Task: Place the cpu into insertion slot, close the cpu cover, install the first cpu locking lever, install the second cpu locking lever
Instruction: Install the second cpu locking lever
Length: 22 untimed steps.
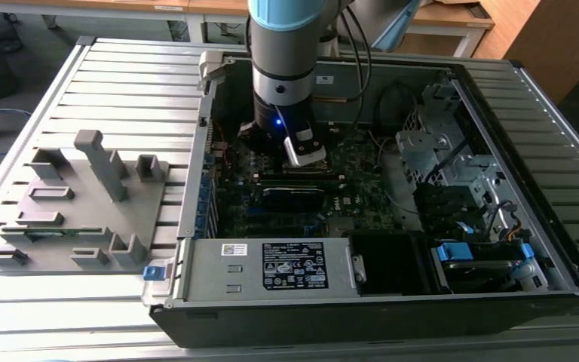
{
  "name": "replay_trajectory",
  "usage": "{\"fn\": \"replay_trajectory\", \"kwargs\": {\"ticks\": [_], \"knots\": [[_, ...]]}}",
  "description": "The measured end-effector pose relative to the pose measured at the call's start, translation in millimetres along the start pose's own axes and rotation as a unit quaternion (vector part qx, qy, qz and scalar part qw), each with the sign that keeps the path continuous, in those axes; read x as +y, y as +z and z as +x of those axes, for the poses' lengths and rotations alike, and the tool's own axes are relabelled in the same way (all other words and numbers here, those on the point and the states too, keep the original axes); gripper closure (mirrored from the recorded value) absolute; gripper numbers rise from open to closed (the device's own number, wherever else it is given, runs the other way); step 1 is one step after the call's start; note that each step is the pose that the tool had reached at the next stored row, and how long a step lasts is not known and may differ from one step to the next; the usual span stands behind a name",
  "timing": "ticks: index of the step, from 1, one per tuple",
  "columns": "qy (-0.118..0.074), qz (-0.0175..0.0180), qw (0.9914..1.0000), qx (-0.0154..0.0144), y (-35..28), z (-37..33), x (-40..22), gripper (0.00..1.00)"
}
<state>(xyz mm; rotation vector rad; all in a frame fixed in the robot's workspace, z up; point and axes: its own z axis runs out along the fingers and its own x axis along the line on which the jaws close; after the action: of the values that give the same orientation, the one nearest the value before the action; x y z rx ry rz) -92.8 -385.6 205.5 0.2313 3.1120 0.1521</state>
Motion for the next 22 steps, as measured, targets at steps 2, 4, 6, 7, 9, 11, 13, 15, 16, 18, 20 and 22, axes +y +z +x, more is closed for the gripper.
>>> {"fn": "replay_trajectory", "kwargs": {"ticks": [2,4,6,7,9,11,13,15,16,18,20,22], "knots": [[0.000,-0.0040,0.99999,0.0006,0.0,-0.1,-0.7,0.89],[0.000,-0.0053,0.99999,0.0008,0.5,-0.2,-1.7,0.89],[0.000,-0.0069,0.99998,0.0009,2.0,-0.4,-3.4,0.89],[0.000,-0.0082,0.99997,0.0011,2.9,-0.5,-4.2,0.89],[0.000,-0.0136,0.99991,0.0019,3.8,-0.7,-5.1,0.89],[0.001,-0.0248,0.99969,0.0035,4.0,-0.8,-5.7,0.89],[0.001,-0.0345,0.99939,0.0050,4.1,-0.9,-6.4,0.89],[0.001,-0.0402,0.99917,0.0059,4.5,-1.0,-7.6,0.89],[0.001,-0.0416,0.99911,0.0061,5.1,-1.1,-8.3,0.89],[0.001,-0.0437,0.99902,0.0063,6.5,-1.3,-9.7,0.89],[0.001,-0.0459,0.99892,0.0068,7.8,-1.3,-11.1,0.89],[0.001,-0.0498,0.99873,0.0072,8.9,-1.4,-12.1,0.89]]}}
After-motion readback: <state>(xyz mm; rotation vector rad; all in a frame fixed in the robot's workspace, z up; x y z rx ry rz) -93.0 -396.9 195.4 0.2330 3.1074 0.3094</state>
